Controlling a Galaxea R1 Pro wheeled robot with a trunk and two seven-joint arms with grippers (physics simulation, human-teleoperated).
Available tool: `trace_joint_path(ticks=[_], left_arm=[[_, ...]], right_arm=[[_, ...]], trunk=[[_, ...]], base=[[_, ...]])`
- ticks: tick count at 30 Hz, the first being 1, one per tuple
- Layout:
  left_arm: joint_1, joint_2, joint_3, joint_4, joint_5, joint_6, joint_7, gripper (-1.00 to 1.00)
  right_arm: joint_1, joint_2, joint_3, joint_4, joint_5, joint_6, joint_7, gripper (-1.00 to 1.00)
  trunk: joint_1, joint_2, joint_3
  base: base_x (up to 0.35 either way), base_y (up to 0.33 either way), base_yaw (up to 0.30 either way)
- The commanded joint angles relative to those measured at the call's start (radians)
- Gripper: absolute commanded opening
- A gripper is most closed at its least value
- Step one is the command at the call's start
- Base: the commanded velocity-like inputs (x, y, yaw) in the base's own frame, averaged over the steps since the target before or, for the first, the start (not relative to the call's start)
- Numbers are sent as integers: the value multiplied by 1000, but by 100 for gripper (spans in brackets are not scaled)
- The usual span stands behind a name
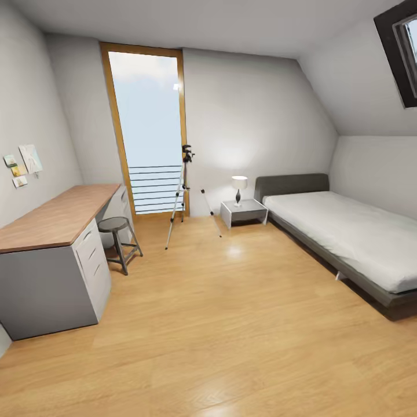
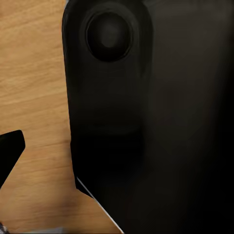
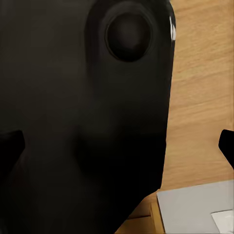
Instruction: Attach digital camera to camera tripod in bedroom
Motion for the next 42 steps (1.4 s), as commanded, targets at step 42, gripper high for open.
trace_joint_path(ticks=[42], left_arm=[[1, -2, 15, -21, 75, -54, 1, 100]], right_arm=[[-19, -3, 14, 5, 20, -11, -11, 100]], trunk=[[0, 0, 0]], base=[[0, 0, 129]])
